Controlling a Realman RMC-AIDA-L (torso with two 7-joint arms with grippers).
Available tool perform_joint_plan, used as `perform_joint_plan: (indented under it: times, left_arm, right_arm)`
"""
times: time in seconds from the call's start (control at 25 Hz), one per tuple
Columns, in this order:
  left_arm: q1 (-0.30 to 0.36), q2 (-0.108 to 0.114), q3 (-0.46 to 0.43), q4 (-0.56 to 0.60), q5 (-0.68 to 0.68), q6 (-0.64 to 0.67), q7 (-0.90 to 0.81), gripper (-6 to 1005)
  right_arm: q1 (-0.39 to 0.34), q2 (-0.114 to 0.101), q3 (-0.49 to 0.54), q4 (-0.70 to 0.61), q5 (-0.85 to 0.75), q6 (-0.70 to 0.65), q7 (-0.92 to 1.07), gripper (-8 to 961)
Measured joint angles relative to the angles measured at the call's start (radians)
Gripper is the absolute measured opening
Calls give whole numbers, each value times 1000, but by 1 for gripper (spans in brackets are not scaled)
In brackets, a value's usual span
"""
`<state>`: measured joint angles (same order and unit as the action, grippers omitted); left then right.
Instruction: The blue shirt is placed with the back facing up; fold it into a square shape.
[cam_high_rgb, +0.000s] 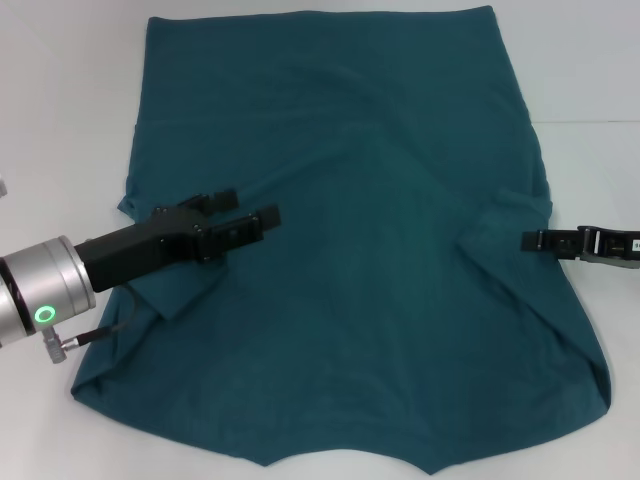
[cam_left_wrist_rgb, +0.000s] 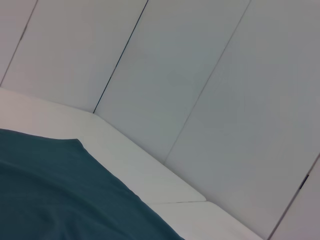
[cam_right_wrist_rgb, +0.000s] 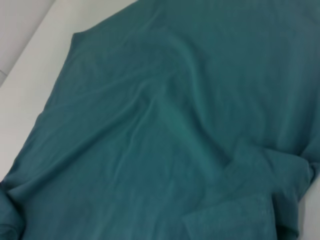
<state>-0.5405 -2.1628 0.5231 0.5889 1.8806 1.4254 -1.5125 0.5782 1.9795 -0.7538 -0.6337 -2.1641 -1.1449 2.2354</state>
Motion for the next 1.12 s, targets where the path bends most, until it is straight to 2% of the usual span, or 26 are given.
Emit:
perform_joint_plan:
  times: [0.56, 0.76, 0.96, 1.12]
  left_arm:
    - [1, 0, 1, 0, 1, 4, 0, 923]
    - [1, 0, 2, 0, -1, 7, 0, 923]
    - [2, 0, 2, 0, -1, 9, 0, 922]
    - [5, 0, 1, 0, -1, 9, 3, 922]
  right_arm:
    - [-25, 2, 27, -1, 1, 14, -4, 705]
    - [-18, 22, 22, 0, -2, 14, -17, 696]
    - [-13, 31, 21, 0, -1, 11, -17, 686]
    - [-13, 33, 25, 0, 2, 5, -18, 571]
